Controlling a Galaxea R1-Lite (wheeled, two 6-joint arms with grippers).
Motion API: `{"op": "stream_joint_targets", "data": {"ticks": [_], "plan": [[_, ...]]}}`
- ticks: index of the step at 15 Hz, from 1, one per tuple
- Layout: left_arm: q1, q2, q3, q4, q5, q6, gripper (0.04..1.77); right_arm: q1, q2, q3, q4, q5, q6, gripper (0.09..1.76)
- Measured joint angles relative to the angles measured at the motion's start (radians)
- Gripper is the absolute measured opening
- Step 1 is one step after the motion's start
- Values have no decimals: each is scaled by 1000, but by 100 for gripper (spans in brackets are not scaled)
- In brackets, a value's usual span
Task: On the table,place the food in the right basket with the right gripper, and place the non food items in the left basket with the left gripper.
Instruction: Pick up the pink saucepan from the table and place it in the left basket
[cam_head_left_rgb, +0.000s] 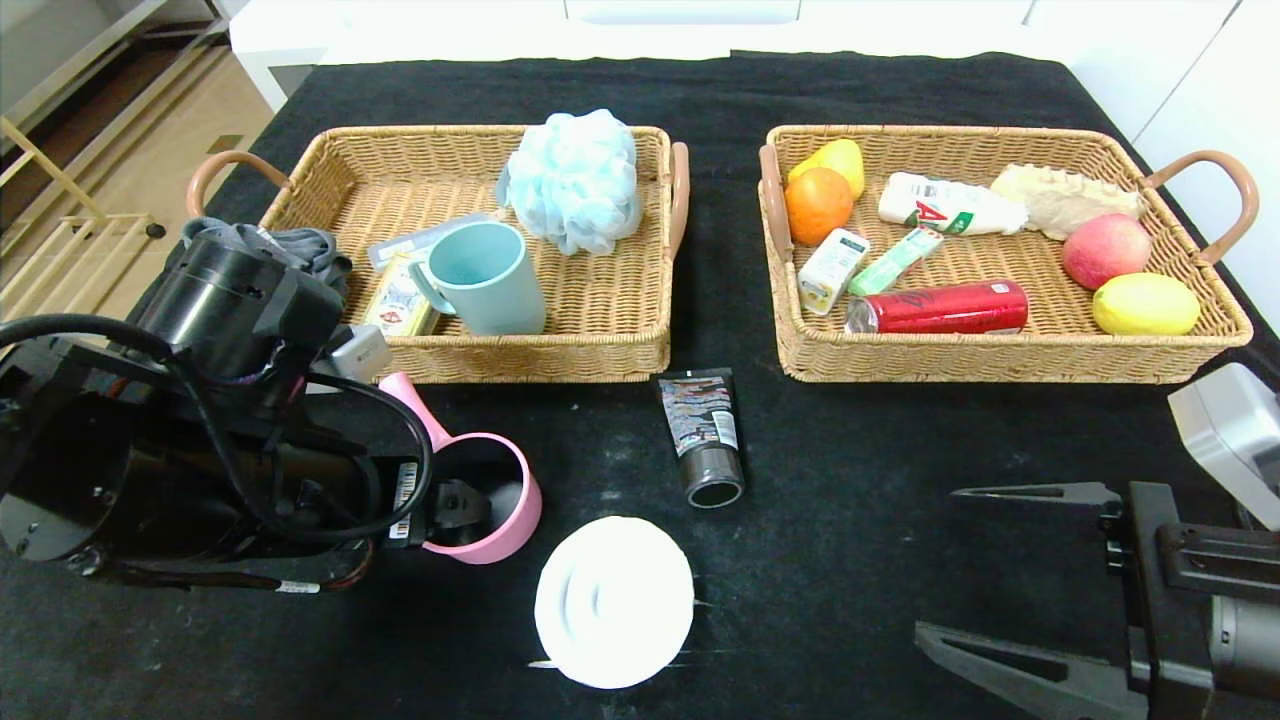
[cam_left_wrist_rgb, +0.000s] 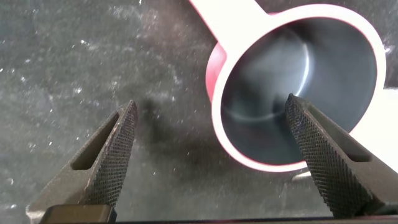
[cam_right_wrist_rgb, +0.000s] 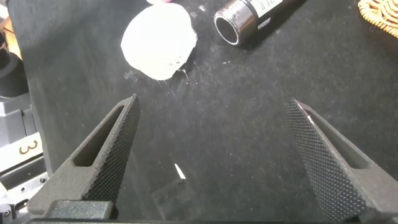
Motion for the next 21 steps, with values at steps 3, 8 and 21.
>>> {"op": "stream_joint_targets", "data": {"ticks": [3,8,21], "plan": [[0,10,13,-40,1,1,172,0,6,3,0,-1,-11,171],[-1,14,24,-41,1,1,172,7,10,7,1,-1,-12,171],[-4,37,28,-44,2,1,16,13,27,3,-1,-3,-11,171]]}}
